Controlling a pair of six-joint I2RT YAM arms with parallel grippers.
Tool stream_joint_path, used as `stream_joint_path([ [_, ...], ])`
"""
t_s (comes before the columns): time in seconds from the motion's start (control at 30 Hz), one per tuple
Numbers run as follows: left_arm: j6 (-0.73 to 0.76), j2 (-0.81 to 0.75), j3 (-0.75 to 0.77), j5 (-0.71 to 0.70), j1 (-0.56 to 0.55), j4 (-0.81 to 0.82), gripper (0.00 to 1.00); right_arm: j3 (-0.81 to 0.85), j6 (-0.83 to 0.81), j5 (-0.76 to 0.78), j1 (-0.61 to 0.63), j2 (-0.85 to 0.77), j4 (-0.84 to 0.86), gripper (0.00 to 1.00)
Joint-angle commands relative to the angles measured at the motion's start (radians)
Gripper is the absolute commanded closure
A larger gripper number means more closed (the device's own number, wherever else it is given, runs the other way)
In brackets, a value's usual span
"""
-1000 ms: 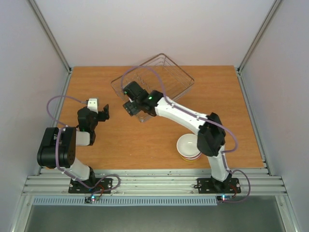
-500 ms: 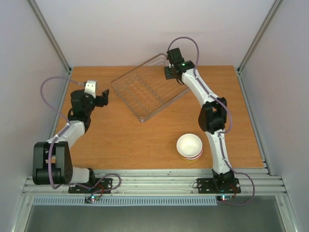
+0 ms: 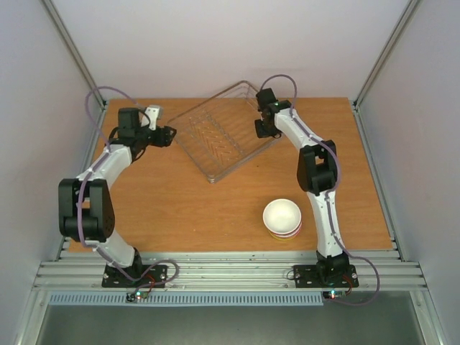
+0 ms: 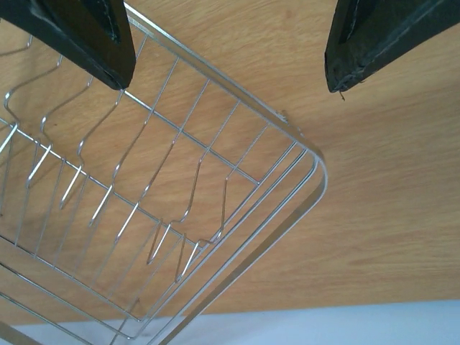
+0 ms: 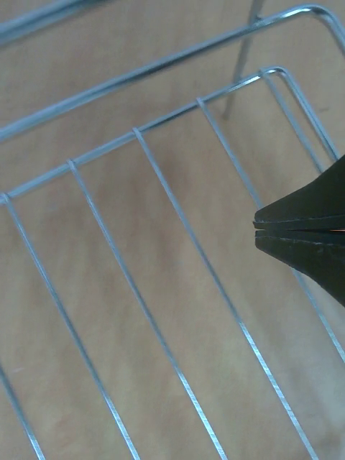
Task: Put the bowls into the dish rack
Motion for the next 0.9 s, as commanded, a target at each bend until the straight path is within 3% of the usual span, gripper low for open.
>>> stream_joint_path([
  [0.0,0.011,0.089,0.130,-0.008,-0.061,-0.103,0.27,-0.218,0.042,0.014,0.001,-0.197,0.076,0.99],
  [0.17,0.013,0.193,0.260,-0.059,-0.106,-0.169,0.29,-0.481,0.080,-0.029,0.020,-0.345,0.157,0.99],
  [0.33,0.005,0.235,0.308,-0.093,-0.130,-0.177,0.29,-0.605,0.087,-0.072,0.075,-0.427,0.190,0.99],
  [0.63,-0.005,0.222,0.316,-0.105,-0.148,-0.226,0.29,-0.593,0.089,-0.363,0.139,-0.491,0.168,0.99],
  [0.73,0.006,0.237,0.318,-0.106,-0.156,-0.225,0.29,-0.565,0.080,-0.396,0.142,-0.500,0.146,0.99],
  [0.87,0.006,0.296,0.353,-0.112,-0.173,-0.222,0.29,-0.566,0.086,-0.326,0.146,-0.528,0.166,0.99],
])
